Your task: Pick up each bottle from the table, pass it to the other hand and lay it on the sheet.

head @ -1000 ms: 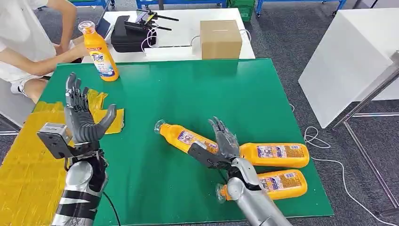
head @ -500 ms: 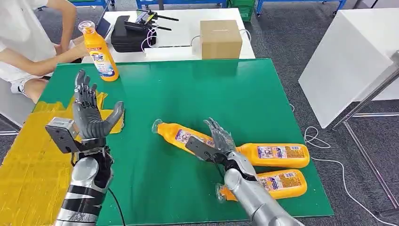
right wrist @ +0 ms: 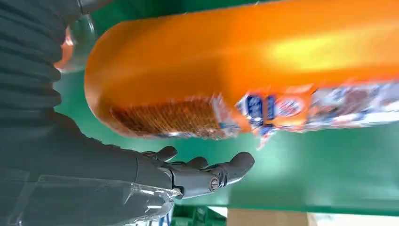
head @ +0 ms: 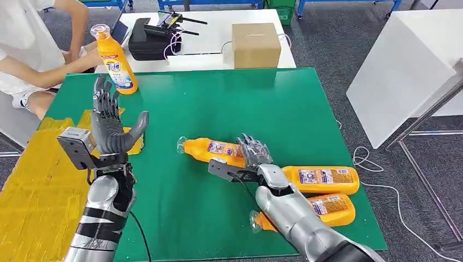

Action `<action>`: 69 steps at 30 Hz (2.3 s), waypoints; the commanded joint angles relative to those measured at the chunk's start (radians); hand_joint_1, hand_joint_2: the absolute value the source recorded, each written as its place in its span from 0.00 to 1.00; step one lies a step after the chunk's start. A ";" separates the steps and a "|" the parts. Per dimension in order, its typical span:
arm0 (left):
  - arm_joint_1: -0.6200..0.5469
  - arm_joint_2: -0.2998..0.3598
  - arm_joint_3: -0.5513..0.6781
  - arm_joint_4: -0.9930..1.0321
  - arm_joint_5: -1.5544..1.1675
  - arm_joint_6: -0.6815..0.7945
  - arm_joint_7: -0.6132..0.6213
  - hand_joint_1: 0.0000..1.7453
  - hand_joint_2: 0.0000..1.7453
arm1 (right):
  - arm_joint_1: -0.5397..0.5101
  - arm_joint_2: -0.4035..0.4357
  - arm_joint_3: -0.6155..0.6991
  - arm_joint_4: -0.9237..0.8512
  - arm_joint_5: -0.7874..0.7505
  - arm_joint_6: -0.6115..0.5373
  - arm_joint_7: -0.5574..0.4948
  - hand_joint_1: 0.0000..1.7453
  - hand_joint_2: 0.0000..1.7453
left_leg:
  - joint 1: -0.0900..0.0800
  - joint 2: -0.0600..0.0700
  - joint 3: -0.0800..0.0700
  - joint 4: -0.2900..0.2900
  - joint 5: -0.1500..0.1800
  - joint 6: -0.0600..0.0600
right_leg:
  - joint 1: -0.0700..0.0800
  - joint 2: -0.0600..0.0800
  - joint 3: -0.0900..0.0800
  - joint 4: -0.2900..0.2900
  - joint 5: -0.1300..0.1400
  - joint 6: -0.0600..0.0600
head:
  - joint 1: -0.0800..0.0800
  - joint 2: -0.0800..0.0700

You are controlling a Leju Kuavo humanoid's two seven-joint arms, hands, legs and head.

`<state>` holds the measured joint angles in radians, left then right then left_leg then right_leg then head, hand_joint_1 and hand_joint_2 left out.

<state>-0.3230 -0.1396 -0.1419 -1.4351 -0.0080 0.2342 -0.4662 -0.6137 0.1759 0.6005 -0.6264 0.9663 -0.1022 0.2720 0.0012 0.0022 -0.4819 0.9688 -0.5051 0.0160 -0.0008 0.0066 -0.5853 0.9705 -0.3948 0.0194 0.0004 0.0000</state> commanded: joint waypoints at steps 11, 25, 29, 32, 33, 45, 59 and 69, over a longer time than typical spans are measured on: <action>-0.092 -0.015 -0.023 0.138 0.021 -0.038 -0.024 0.00 1.00 | -0.249 -0.003 0.312 0.231 0.238 0.268 -0.053 0.81 1.00 | 0.001 -0.002 0.000 0.001 0.000 -0.001 | 0.001 -0.003 0.001 0.000 0.000 0.001 | 0.000 0.000; -0.083 -0.011 -0.025 0.152 0.030 -0.035 -0.028 0.00 1.00 | -0.250 -0.012 0.303 0.258 0.228 0.295 -0.074 1.00 1.00 | 0.000 -0.002 0.000 0.001 0.000 0.000 | 0.000 -0.002 0.001 0.000 0.000 0.000 | 0.000 0.000; -0.085 -0.011 -0.031 0.151 0.031 -0.033 -0.021 0.00 1.00 | -0.243 -0.008 0.290 0.262 0.220 0.296 -0.059 0.99 1.00 | 0.001 -0.003 0.000 0.001 0.000 -0.001 | 0.001 -0.003 0.002 -0.001 0.000 0.000 | 0.000 0.000; -0.090 -0.010 -0.035 0.148 0.031 -0.028 -0.023 0.00 1.00 | -0.235 -0.007 0.284 0.262 0.219 0.283 -0.052 1.00 1.00 | 0.000 -0.002 0.001 0.000 0.000 0.000 | 0.000 -0.002 0.001 0.000 0.000 0.000 | 0.000 0.000; -0.086 -0.011 -0.033 0.146 0.031 -0.023 -0.019 0.00 1.00 | -0.232 -0.007 0.279 0.266 0.217 0.284 -0.044 1.00 1.00 | 0.001 -0.003 0.001 0.000 0.000 -0.001 | 0.001 -0.003 0.002 -0.001 0.000 0.000 | 0.000 0.000; -0.093 -0.011 -0.048 0.151 0.028 -0.015 -0.019 0.00 1.00 | -0.199 -0.001 0.237 0.284 0.190 0.253 -0.042 0.37 1.00 | 0.001 -0.004 0.002 0.000 0.001 -0.001 | 0.001 -0.004 0.004 -0.002 0.000 0.000 | 0.000 0.000; -0.094 -0.009 -0.056 0.164 0.031 -0.008 -0.019 0.00 1.00 | -0.172 0.009 0.170 0.304 0.142 0.216 -0.052 0.00 1.00 | 0.001 -0.004 0.003 0.000 0.000 -0.001 | 0.002 -0.004 0.004 -0.002 0.000 0.001 | 0.000 0.000; -0.094 -0.012 -0.059 0.171 0.032 -0.009 -0.021 0.00 1.00 | -0.169 0.009 0.157 0.313 0.136 0.209 -0.053 0.00 1.00 | 0.001 -0.003 0.003 0.000 0.000 -0.001 | 0.002 -0.003 0.004 -0.002 0.000 0.000 | 0.000 0.000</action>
<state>-0.3748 -0.1556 -0.1751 -1.3260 0.0214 0.2239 -0.4913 -0.7907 0.1846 0.7832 -0.3803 1.1067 0.1022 0.2270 0.0010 0.0026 -0.4797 0.9692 -0.5049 0.0160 -0.0007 0.0068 -0.5837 0.9705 -0.3945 0.0196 0.0004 0.0000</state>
